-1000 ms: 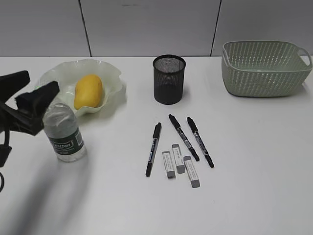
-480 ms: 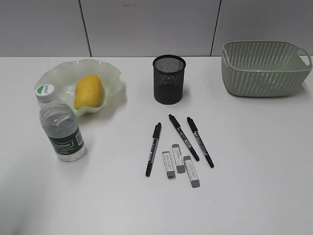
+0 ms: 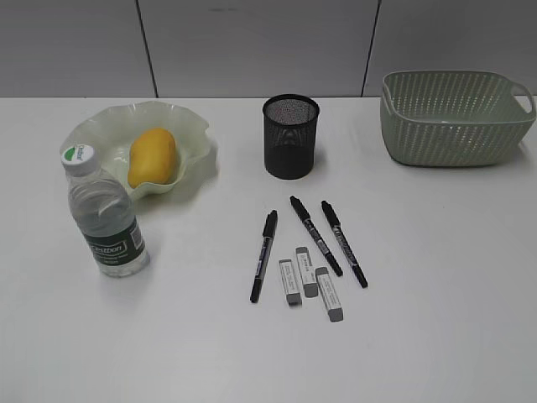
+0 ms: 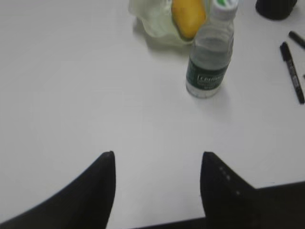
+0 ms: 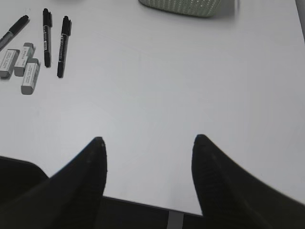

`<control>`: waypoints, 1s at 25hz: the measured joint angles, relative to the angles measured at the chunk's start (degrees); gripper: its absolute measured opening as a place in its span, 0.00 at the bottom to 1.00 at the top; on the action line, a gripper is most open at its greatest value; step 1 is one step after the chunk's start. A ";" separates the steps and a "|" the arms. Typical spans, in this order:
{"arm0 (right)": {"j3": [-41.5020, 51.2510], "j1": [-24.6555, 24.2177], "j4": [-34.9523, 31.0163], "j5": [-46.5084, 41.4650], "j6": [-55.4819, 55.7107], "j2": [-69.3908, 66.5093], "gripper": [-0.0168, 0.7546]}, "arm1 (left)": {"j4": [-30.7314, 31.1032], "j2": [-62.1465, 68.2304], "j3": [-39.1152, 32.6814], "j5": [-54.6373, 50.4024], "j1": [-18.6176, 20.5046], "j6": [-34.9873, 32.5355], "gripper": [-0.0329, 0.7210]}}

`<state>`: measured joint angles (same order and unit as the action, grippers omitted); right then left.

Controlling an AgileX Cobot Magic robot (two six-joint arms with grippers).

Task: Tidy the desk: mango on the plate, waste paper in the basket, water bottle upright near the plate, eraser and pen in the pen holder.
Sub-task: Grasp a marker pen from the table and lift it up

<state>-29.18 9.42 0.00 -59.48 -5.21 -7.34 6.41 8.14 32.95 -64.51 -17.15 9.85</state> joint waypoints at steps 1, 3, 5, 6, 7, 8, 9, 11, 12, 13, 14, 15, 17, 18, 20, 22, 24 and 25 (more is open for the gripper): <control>0.00 0.00 0.00 0.05 0.00 0.00 0.61 | 0.00 -2.23 -0.22 0.50 -0.05 0.00 0.61; -0.26 0.00 -0.36 0.80 -0.25 -0.08 0.61 | -0.42 -6.05 -1.23 2.27 -0.05 -0.06 0.61; -1.02 0.00 -1.79 2.81 -1.33 -2.14 0.61 | -1.28 -8.16 -1.86 2.99 -0.05 -0.62 0.61; -1.29 0.00 -3.18 4.62 -2.07 -4.61 0.61 | -1.41 -8.39 -2.01 3.26 -0.05 -0.69 0.61; -1.29 0.00 -5.25 6.76 -3.19 -8.05 0.60 | -1.57 -8.43 -2.04 3.43 -0.05 -0.81 0.61; -1.34 0.00 -7.46 8.51 -4.05 -11.64 0.59 | -1.68 -8.43 -2.04 3.53 -0.05 -0.82 0.61; -1.41 0.00 -9.61 10.64 -5.13 -16.60 0.58 | -1.74 -8.43 -2.04 3.61 -0.05 -0.87 0.60; -2.17 0.00 -12.98 15.17 -6.30 -28.48 0.57 | -1.79 -8.43 -2.04 3.67 -0.05 -0.87 0.58; -3.06 0.05 -14.50 16.94 -6.50 -33.94 0.56 | -1.79 -8.43 -2.04 3.67 -0.05 -0.87 0.58; -4.47 0.44 -15.51 18.71 -6.68 -41.21 0.56 | -1.84 -8.43 -2.04 3.67 0.00 -0.87 0.57; -6.14 1.24 -16.20 20.11 -6.80 -48.27 0.55 | -1.96 -8.43 -2.04 3.67 0.06 -0.87 0.57; -8.60 2.33 -16.37 21.06 -6.93 -53.77 0.53 | -2.14 -8.43 -2.04 3.67 0.26 -0.87 0.57; -15.08 5.86 -16.43 22.71 -6.84 -66.36 0.51 | -2.37 -8.43 -2.04 3.67 0.75 -0.92 0.57; -18.18 7.41 -16.10 23.11 -6.30 -72.39 0.50 | -2.50 -8.43 -2.04 3.67 1.19 -0.92 0.57; -26.04 10.78 -14.26 23.24 -3.30 -82.67 0.49 | -2.55 -8.43 -2.04 3.67 2.14 -0.92 0.57; -33.22 12.89 -11.64 21.68 -0.08 -91.87 0.49 | -2.55 -8.43 -2.04 3.67 3.62 -0.98 0.57; -40.48 14.25 -10.31 18.34 1.59 -100.36 0.49 | -2.60 -8.43 -2.04 3.67 5.19 -0.98 0.56; -43.27 14.69 -9.86 16.62 1.95 -103.36 0.49 | -2.60 -8.43 -2.04 3.67 5.83 -0.98 0.55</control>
<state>-72.45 24.10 -9.86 -42.86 -3.26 -110.70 3.81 -0.30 30.91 -60.84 -11.32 8.87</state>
